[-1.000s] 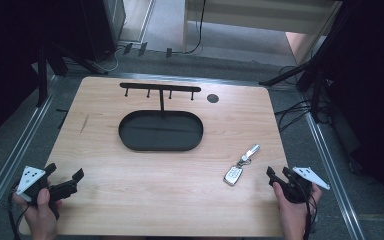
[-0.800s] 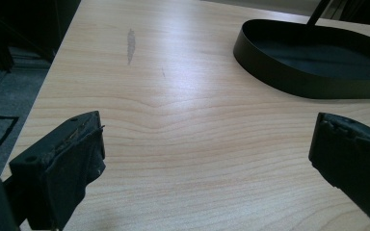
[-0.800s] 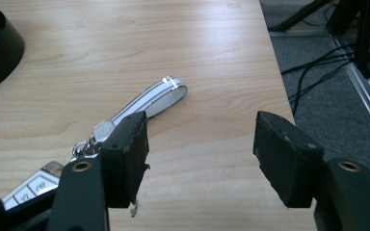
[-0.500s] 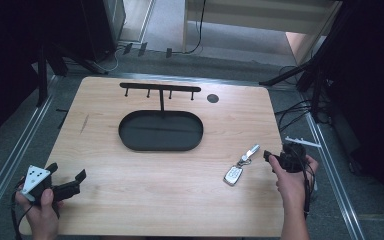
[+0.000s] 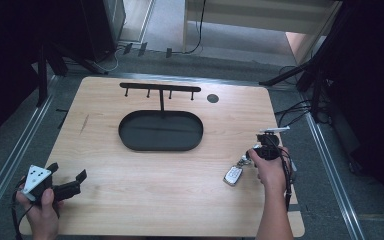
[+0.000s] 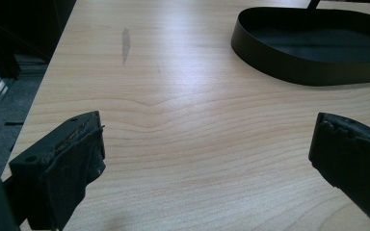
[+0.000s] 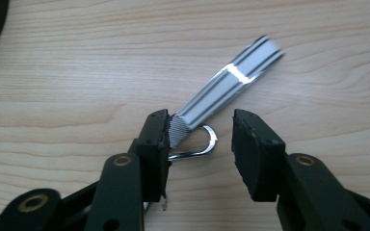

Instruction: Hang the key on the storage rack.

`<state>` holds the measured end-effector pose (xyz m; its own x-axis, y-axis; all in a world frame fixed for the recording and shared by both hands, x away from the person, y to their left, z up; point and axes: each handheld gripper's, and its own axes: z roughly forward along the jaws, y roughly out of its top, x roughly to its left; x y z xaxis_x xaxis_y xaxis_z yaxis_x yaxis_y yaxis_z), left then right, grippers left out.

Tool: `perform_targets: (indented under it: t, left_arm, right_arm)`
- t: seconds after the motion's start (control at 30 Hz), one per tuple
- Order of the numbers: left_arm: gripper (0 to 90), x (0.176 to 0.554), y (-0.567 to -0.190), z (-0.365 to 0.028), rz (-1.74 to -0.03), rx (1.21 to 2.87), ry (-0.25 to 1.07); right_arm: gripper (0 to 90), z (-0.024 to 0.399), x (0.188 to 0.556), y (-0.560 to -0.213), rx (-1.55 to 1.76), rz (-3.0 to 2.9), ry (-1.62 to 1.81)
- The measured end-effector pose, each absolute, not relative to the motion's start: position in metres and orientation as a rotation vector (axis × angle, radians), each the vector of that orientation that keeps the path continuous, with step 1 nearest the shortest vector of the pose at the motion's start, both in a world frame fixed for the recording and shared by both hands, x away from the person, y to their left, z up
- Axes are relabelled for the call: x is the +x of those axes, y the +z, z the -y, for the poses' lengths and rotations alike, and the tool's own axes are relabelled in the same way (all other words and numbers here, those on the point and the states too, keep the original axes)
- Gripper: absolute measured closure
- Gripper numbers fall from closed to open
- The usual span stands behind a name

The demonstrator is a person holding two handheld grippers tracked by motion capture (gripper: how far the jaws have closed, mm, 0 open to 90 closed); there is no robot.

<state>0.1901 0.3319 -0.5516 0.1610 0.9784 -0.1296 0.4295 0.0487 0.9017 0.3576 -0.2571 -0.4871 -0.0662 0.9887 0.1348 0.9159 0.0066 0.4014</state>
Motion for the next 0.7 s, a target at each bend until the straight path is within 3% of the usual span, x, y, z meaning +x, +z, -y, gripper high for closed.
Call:
perform_targets:
  t: [0.33,0.6,0.7]
  left_arm:
    - [0.0,0.191,-0.552,-0.332,-1.415,1.536,0.753]
    - [0.0,0.191,-0.552,-0.332,-1.42,1.536,0.748]
    - [0.0,0.191,-0.552,-0.333,-1.42,1.533,0.745]
  right_arm:
    - [68.4,0.25,0.366,-0.499,2.168,-2.027,0.603]
    - [85.1,0.233,0.366,-0.502,1.966,-2.068,0.546]
    - [86.3,0.23,0.365,-0.503,1.918,-2.077,0.535]
